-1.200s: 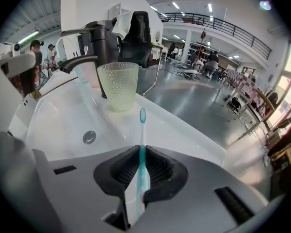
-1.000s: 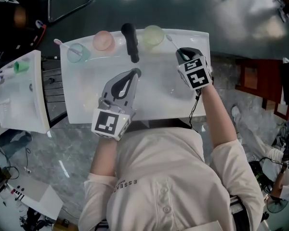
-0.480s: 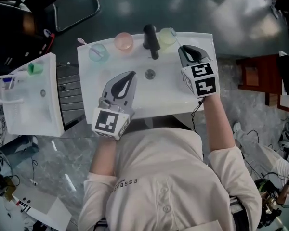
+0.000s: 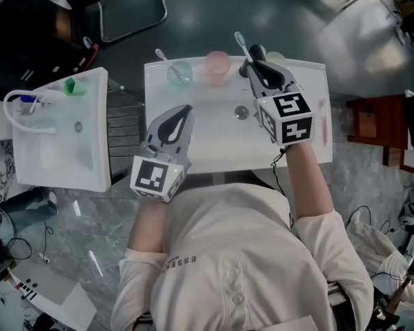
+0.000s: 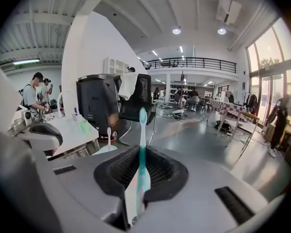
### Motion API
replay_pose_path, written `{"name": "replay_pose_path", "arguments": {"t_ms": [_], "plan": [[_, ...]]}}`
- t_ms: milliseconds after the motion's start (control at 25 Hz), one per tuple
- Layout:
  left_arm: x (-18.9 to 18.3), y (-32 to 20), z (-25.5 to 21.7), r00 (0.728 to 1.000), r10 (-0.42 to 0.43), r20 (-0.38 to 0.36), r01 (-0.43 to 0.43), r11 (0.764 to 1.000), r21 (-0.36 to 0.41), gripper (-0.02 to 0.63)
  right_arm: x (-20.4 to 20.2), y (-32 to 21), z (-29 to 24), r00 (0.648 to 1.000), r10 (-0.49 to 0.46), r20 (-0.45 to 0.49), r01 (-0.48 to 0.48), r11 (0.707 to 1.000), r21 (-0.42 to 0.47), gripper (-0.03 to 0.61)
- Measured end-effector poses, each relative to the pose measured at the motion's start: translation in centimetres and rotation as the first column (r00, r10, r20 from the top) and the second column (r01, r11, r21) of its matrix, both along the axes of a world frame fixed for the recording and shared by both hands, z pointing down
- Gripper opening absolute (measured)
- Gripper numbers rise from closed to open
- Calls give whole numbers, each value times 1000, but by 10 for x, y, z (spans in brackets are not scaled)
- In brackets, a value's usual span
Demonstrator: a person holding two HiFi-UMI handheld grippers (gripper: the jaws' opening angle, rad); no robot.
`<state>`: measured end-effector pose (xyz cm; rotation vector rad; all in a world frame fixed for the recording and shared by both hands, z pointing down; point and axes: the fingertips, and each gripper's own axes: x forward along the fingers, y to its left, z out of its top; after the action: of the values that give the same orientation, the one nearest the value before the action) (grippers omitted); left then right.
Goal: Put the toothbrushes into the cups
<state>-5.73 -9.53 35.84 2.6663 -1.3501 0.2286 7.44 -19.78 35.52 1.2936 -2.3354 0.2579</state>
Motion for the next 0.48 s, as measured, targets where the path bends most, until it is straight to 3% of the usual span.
{"name": "replay_pose_path", "arguments": {"t_ms": [320, 480], "plan": [[-48, -8, 9, 999, -49, 5, 49, 999, -23, 5, -48, -31, 0, 997, 34, 72, -38, 997, 62, 51], [-63, -14, 16, 998, -67, 1, 67, 997, -45, 4, -61, -53, -5, 986, 31, 165, -54, 990, 134, 51]]}}
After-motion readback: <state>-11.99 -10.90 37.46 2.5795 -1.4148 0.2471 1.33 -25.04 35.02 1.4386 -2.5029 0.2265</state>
